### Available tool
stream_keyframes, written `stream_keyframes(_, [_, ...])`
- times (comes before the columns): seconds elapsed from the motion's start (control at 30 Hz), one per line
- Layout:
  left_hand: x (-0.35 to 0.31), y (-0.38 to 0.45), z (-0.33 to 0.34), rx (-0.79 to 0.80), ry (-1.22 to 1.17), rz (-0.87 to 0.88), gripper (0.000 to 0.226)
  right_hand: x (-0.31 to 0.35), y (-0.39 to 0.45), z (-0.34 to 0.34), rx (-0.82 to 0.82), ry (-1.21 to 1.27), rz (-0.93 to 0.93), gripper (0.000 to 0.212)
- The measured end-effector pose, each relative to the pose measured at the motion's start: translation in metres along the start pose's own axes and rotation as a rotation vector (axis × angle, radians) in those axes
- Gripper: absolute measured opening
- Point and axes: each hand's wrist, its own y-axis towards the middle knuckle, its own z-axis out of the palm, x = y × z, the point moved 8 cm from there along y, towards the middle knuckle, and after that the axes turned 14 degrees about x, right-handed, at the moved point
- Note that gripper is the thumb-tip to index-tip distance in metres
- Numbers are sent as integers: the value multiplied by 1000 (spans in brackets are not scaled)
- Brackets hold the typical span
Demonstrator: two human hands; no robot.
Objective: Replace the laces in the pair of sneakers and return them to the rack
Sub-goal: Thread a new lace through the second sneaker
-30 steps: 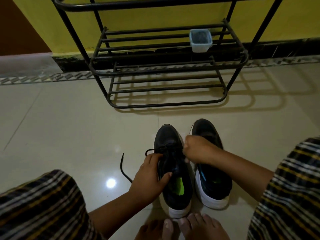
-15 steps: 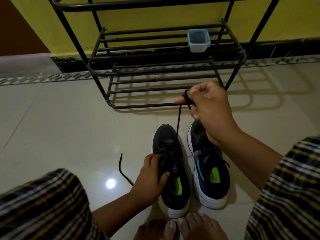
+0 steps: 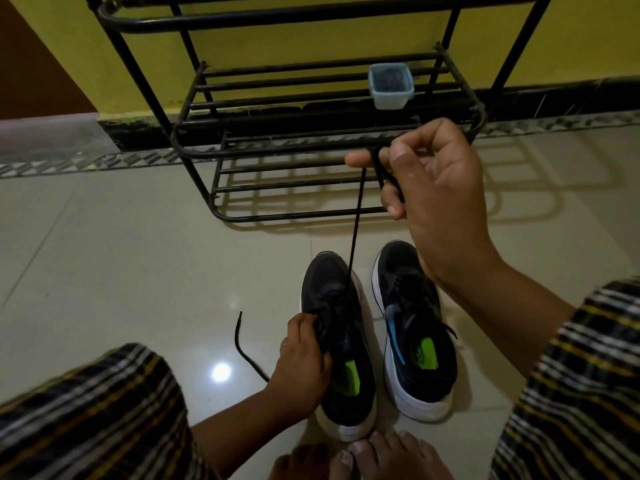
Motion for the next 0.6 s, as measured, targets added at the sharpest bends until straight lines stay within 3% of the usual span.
stream_keyframes(0.1, [0,1,0,7,5,-17,52,-1,-1,6,70,87,12,19])
stream_keyframes(0.27, [-1,3,-8,-4,-16,-50,54,-36,2,9,191,-482,209,8])
stream_keyframes(0.37, [-2,3,-21,-70,-46,-70,52,-46,-5,13,270,-643,331,6])
stream_keyframes(0.5, [-11,3,-33,-118,-96,-40,38,-62,-11,21,348,-731,407,6])
stream_keyframes(0.6, [-8,3,-35,-113,-185,-48,32,-89,-20,30,439,-609,548,8])
